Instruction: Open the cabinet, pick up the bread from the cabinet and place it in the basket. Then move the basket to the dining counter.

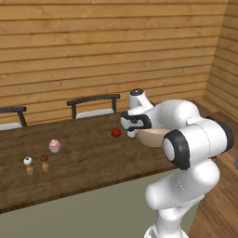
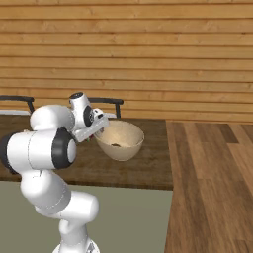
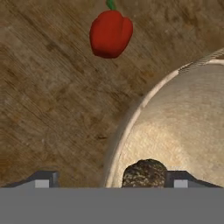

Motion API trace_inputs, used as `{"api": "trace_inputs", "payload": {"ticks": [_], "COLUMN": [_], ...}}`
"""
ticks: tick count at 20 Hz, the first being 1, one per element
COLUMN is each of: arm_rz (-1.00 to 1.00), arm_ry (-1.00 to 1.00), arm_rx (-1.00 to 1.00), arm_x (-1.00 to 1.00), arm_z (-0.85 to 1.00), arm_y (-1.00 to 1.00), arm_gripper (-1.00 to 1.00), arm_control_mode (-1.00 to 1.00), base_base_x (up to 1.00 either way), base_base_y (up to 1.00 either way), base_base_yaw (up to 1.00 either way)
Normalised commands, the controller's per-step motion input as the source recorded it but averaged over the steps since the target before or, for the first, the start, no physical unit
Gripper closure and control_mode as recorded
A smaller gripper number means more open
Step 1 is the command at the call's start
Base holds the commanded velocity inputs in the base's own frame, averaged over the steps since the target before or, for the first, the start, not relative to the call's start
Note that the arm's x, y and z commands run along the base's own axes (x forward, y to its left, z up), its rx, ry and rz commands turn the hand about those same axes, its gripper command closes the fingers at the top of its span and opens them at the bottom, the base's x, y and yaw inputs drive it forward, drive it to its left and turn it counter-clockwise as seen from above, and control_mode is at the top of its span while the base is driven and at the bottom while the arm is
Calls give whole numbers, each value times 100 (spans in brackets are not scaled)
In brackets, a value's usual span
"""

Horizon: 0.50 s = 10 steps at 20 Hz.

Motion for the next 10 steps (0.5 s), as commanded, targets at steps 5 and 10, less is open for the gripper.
{"api": "trace_inputs", "payload": {"ticks": [5,10], "arm_rz": [-4,-2], "arm_ry": [-1,-9], "arm_rx": [0,1], "arm_x": [-48,-95], "arm_z": [100,100], "arm_y": [3,6], "arm_gripper": [-100,-100], "arm_control_mode": [-100,-100], "base_base_x": [0,0], "base_base_y": [0,0], "base_base_yaw": [0,0]}}
